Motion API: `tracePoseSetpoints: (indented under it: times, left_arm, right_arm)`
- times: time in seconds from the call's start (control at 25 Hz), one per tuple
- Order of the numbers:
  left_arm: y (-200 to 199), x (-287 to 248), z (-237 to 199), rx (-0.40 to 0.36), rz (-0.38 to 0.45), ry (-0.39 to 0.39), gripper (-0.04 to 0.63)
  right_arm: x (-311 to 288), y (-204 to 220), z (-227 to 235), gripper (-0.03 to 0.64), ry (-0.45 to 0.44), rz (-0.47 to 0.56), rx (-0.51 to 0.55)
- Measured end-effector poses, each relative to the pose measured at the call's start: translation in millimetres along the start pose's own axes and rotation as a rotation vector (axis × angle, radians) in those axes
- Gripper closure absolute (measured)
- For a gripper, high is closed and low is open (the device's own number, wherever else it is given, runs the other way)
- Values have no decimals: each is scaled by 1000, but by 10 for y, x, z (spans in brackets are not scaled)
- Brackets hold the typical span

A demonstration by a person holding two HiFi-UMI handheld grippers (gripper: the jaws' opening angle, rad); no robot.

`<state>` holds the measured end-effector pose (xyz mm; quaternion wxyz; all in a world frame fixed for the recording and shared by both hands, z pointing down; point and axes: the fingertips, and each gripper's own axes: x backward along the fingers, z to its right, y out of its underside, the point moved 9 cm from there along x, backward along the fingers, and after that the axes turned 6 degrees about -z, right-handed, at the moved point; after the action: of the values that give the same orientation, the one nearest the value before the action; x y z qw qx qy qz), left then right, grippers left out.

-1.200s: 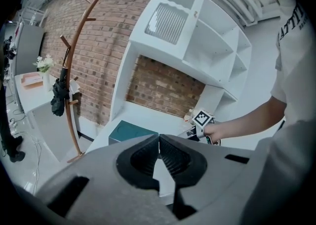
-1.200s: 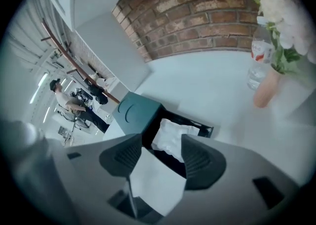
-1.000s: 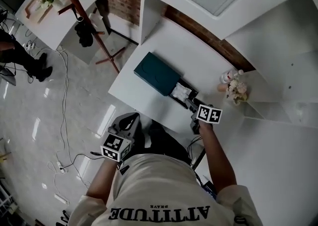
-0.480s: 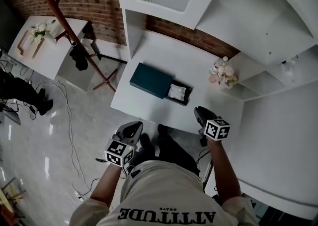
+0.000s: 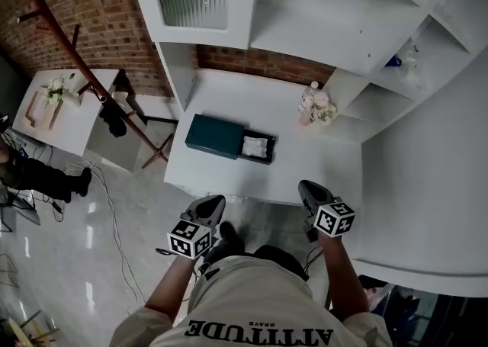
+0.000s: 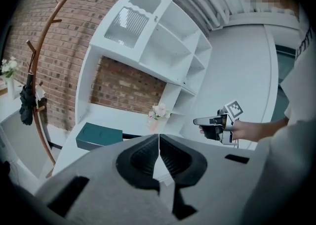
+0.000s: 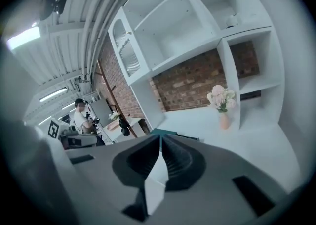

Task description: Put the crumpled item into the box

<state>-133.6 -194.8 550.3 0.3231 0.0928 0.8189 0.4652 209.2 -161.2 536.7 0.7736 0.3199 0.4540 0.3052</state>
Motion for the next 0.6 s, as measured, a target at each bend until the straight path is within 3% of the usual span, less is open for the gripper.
tracePoseSetpoints:
  times: [0.32,0.6]
  left_arm:
    - [116,185,639,13,44,-35,568]
    - [543,388,1416,57,82,-64,568]
  right_arm:
    - [785,370,3,580,-22,55,19]
    - [1544,881,64,580,-51,65,5]
